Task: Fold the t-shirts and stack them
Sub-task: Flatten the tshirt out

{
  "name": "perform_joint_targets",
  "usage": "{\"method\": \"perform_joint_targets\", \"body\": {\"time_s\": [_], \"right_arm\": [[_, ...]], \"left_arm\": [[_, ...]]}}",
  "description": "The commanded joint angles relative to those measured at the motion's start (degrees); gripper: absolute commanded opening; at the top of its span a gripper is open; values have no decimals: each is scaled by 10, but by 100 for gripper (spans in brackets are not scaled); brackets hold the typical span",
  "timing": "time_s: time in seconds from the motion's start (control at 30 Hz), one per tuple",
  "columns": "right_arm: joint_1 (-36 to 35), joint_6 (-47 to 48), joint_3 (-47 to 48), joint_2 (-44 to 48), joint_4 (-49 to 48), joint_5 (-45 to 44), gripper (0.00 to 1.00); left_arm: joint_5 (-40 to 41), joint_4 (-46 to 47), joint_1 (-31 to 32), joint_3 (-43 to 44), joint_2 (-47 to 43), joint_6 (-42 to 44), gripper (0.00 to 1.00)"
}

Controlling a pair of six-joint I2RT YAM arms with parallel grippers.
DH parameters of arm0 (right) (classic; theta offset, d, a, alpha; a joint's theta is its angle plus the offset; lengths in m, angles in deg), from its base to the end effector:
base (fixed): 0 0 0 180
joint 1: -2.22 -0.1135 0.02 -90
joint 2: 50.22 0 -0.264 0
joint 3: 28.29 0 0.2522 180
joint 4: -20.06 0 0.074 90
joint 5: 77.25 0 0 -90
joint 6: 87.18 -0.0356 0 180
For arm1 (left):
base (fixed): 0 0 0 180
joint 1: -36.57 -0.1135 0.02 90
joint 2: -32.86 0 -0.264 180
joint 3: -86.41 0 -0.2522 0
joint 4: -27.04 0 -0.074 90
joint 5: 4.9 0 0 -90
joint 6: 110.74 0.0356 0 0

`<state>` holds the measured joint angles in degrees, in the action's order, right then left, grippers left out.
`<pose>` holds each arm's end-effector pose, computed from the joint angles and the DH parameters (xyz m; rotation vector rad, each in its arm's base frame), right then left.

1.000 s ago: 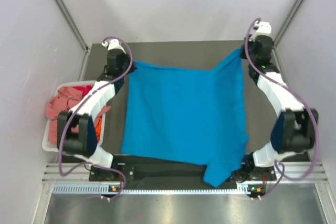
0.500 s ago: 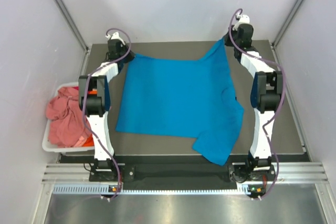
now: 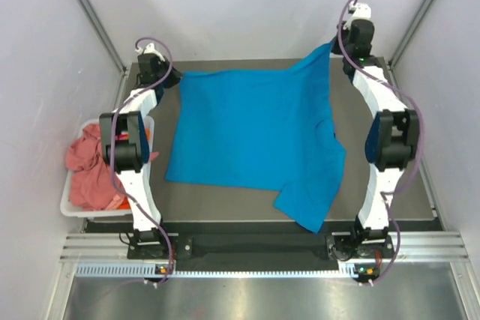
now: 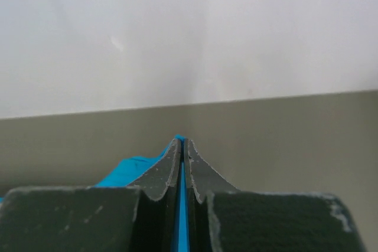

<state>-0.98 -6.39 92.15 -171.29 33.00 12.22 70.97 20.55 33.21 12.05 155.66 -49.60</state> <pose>0.5142 0.0284 0.3111 0.1015 1.8072 0.1457 0.5030 0.0208 0.2175 -0.3998 1.9692 -0.5311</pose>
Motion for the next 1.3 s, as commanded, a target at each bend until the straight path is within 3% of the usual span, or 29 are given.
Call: {"method": "perform_joint_targets", "body": {"time_s": [0.0,0.23,0.4,0.7,0.97,1.13,1.27], "right_arm": [[5,50,20,142,1,-51,0],[12,104,25,326,74,-99,0],[12,75,-25,490,124,-101,0],[12,46,-48,736,214,-135,0],[12,86,-5,713,253,-163,0],[12,116,-123,662,160,-155,0],[12,109,-256,604,57,-112,0]], "left_arm": [[-9,28,-1,1,-146,-15,0],[-25,-18,1,-6,-364,-59,0],[-8,-39,2,-45,-524,-70,0],[3,-162,2,20,-679,-77,0],[32,-200,10,55,-679,-45,0],[46,-86,9,-79,-652,-7,0],[60,-22,10,-171,-571,12,0]]}}
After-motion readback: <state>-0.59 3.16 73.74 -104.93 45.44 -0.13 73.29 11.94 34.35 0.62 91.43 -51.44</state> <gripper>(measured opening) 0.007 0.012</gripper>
